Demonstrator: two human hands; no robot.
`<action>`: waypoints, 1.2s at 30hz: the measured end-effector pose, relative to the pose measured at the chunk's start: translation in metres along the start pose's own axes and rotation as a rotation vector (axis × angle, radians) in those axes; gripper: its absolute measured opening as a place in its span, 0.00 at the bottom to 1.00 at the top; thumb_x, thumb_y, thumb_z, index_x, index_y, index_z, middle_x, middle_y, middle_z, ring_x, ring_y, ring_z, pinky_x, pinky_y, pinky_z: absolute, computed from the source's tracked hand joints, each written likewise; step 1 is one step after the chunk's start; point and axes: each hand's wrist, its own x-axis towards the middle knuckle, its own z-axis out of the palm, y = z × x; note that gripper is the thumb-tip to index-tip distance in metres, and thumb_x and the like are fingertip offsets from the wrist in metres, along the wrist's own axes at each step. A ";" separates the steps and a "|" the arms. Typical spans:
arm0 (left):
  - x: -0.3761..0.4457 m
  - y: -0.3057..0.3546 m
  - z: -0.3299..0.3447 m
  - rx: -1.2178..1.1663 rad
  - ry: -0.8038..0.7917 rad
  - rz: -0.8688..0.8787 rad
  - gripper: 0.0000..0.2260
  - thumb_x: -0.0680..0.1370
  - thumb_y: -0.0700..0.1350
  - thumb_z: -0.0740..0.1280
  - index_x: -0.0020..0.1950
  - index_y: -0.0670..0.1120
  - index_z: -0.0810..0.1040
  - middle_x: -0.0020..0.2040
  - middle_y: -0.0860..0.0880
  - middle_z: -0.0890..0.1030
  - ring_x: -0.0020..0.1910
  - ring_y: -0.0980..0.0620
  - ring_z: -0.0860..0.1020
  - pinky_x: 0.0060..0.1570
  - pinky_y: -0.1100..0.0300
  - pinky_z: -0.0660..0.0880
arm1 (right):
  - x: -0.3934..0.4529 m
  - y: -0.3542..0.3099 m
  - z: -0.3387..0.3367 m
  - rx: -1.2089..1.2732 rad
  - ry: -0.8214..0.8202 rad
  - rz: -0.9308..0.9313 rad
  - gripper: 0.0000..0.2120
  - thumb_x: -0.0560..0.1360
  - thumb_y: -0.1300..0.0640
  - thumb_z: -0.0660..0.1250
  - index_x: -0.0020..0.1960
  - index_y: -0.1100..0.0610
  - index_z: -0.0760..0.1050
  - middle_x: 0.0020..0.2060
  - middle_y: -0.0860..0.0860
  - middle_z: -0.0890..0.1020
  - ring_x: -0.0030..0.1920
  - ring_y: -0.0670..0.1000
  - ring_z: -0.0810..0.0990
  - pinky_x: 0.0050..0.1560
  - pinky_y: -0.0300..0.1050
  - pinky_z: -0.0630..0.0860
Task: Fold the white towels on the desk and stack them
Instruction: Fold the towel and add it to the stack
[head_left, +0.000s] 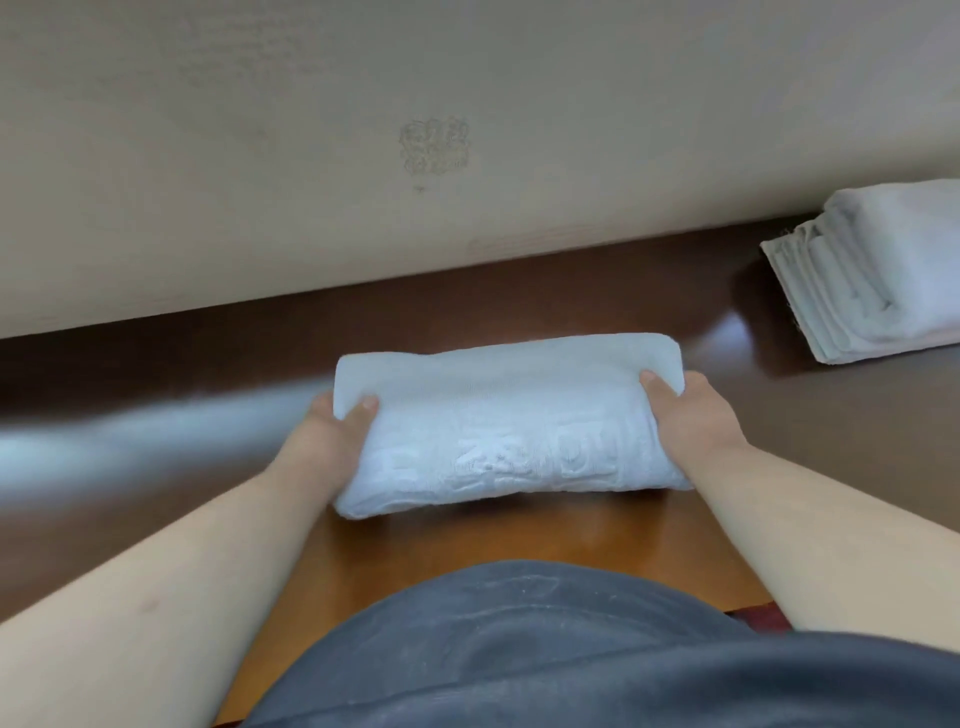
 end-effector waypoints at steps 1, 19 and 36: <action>-0.003 -0.002 0.002 -0.009 0.027 -0.016 0.24 0.79 0.63 0.62 0.68 0.48 0.68 0.58 0.42 0.81 0.47 0.43 0.77 0.50 0.53 0.70 | -0.001 0.000 0.001 -0.019 0.023 0.015 0.22 0.77 0.32 0.58 0.53 0.51 0.68 0.43 0.49 0.77 0.40 0.49 0.74 0.44 0.50 0.70; -0.049 0.007 0.062 0.870 0.070 0.616 0.44 0.66 0.82 0.40 0.77 0.66 0.34 0.80 0.50 0.36 0.78 0.42 0.33 0.72 0.35 0.35 | -0.038 -0.015 0.053 -0.855 -0.056 -0.628 0.49 0.63 0.15 0.36 0.79 0.35 0.34 0.82 0.48 0.38 0.79 0.57 0.31 0.74 0.68 0.32; -0.038 -0.017 0.013 -0.300 -0.020 -0.314 0.33 0.67 0.65 0.75 0.63 0.45 0.75 0.55 0.45 0.83 0.48 0.43 0.83 0.49 0.50 0.79 | -0.027 0.005 -0.009 0.227 -0.178 0.289 0.40 0.63 0.35 0.80 0.63 0.59 0.72 0.54 0.54 0.83 0.48 0.58 0.84 0.52 0.58 0.83</action>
